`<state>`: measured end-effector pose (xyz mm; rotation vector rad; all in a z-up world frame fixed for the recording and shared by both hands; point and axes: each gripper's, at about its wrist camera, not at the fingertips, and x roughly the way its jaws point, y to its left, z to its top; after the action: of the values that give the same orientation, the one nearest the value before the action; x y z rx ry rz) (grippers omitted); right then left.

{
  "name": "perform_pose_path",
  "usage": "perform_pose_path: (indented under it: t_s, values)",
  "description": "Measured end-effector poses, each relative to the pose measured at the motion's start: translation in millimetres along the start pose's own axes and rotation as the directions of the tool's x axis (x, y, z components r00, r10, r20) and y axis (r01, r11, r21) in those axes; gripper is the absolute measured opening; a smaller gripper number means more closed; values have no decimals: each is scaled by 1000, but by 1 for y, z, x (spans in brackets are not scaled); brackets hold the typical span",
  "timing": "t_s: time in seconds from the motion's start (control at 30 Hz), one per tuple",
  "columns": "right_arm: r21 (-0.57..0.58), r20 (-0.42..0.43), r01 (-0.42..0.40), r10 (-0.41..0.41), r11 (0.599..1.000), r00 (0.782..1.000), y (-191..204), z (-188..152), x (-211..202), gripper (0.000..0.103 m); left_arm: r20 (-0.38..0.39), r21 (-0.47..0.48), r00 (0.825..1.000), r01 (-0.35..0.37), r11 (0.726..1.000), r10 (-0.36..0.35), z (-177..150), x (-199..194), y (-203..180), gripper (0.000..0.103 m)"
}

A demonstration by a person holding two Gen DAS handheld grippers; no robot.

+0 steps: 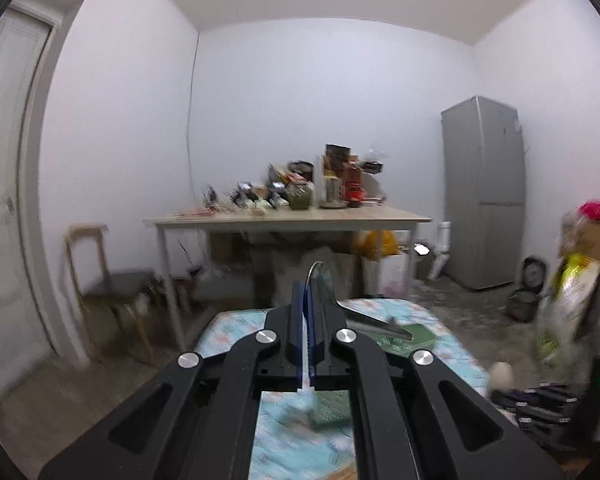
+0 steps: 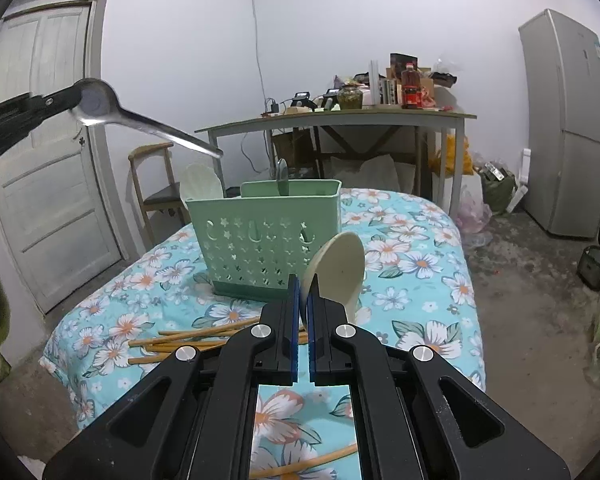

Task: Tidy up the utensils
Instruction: 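Drop the metal spoon into the green holder with the left tool while the right tool lifts the white spoon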

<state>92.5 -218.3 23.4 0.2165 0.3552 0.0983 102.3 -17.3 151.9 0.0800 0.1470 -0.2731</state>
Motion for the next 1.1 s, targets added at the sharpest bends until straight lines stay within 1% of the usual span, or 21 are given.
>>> perform_pose_path:
  t_s: [0.07, 0.13, 0.27, 0.47, 0.57, 0.63, 0.7, 0.83, 0.93, 1.0, 1.1]
  values:
    - [8, 5, -6, 6, 1000, 1000, -3, -1, 0, 2, -4, 48, 999, -35, 998, 35, 1, 12, -2, 1]
    - [14, 9, -11, 11, 1000, 1000, -4, -1, -1, 2, -25, 98, 997, -67, 993, 70, -1, 28, -6, 1]
    - [19, 14, -22, 21, 1000, 1000, -7, -1, -1, 2, -55, 193, 990, -120, 974, 133, -10, 54, -14, 1]
    - [32, 22, -34, 33, 999, 999, -11, -1, -1, 2, -82, 285, 980, -150, 947, 180, -24, 77, -21, 1]
    - [38, 26, -39, 38, 999, 999, -12, -1, -2, 2, -107, 310, 978, -139, 940, 180, -30, 83, -30, 1]
    - [43, 28, -43, 42, 998, 999, -13, -1, -3, 2, -130, 324, 977, -120, 938, 170, -33, 90, -34, 1]
    - [49, 29, -49, 48, 998, 998, -14, -1, -3, 2, -156, 322, 976, -93, 942, 150, -36, 98, -36, 1]
    - [60, 30, -58, 57, 997, 998, -15, 0, -2, 2, -208, 290, 973, -37, 956, 101, -38, 109, -42, 2]
    - [68, 30, -66, 64, 995, 998, -16, 1, -1, 2, -252, 221, 967, 14, 975, 43, -39, 119, -40, 4]
    - [75, 29, -70, 68, 995, 997, -18, 2, 0, 2, -272, 150, 962, 60, 987, -17, -39, 124, -36, 6]
    - [88, 28, -76, 74, 993, 997, -20, 3, 1, 2, -286, 49, 953, 121, 991, -102, -40, 133, -29, 7]
